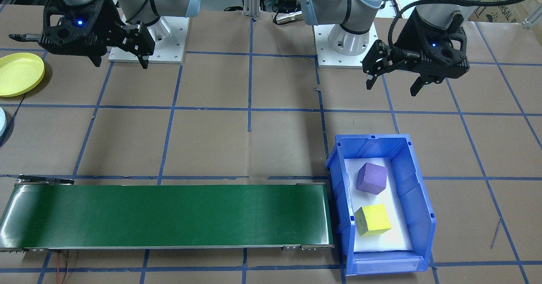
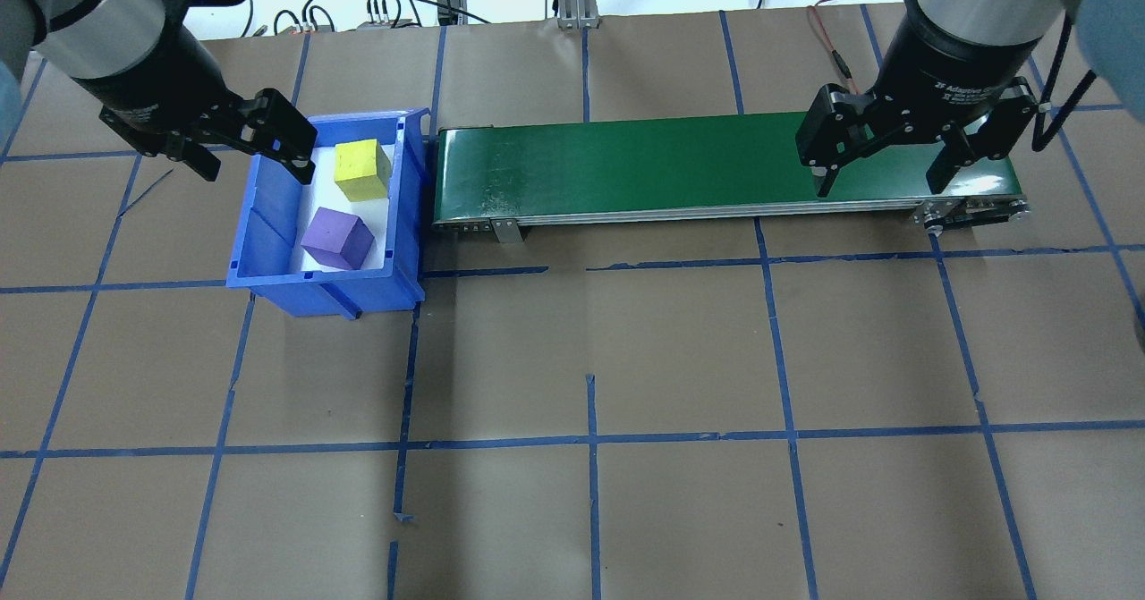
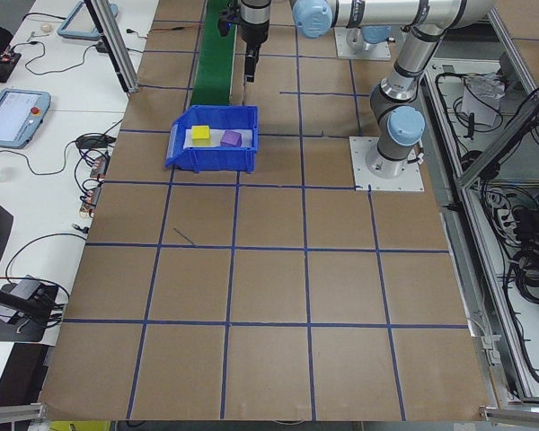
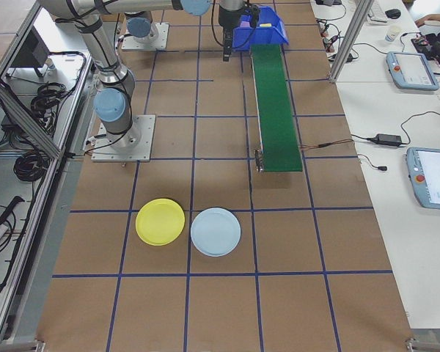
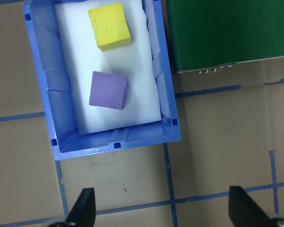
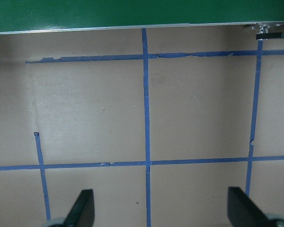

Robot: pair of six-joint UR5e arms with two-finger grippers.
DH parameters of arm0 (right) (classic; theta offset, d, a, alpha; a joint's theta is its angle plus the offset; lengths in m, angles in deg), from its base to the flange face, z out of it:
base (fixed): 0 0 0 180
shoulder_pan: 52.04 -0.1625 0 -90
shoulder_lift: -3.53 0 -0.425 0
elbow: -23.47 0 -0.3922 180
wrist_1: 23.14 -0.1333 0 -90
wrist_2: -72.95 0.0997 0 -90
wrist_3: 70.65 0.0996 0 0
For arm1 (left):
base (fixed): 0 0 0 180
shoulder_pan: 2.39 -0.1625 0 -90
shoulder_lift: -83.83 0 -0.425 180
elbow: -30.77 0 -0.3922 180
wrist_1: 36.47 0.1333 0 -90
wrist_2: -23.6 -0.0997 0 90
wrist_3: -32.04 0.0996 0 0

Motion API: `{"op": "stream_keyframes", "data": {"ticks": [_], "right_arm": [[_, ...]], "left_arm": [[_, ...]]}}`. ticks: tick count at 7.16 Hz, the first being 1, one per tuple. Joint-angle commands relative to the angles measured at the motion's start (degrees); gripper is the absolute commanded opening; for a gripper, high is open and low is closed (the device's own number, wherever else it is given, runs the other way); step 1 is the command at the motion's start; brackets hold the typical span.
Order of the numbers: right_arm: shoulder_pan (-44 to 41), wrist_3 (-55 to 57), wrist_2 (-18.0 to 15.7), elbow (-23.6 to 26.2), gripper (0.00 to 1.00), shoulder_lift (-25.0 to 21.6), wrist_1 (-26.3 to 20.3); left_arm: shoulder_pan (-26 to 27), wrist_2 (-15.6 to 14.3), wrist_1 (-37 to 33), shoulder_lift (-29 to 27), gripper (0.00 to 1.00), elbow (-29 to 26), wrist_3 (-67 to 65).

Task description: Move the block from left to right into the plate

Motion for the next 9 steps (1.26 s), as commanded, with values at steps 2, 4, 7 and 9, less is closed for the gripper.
{"op": "stream_keyframes", "data": {"ticks": [2, 4, 7, 9], "right_arm": [[0.00, 0.00, 0.07, 0.00, 1.00, -0.05, -0.04], [0.00, -0.09, -0.01, 0.00, 1.00, -0.05, -0.04], [0.00, -0.09, 0.07, 0.00, 1.00, -0.05, -0.04], [0.00, 0.00, -0.01, 0.00, 1.00, -0.05, -0.04]], "left_arm": [[2.75, 0.16, -0.81, 0.39, 1.00, 0.66, -6.41], [6.45, -0.37, 0.06, -0.13, 1.00, 0.84, -7.16], [-0.38, 0.68, 12.75, -8.25, 1.00, 0.76, 2.09], [-0.48, 0.69, 22.28, -15.32, 1.00, 0.49, 2.79]]}}
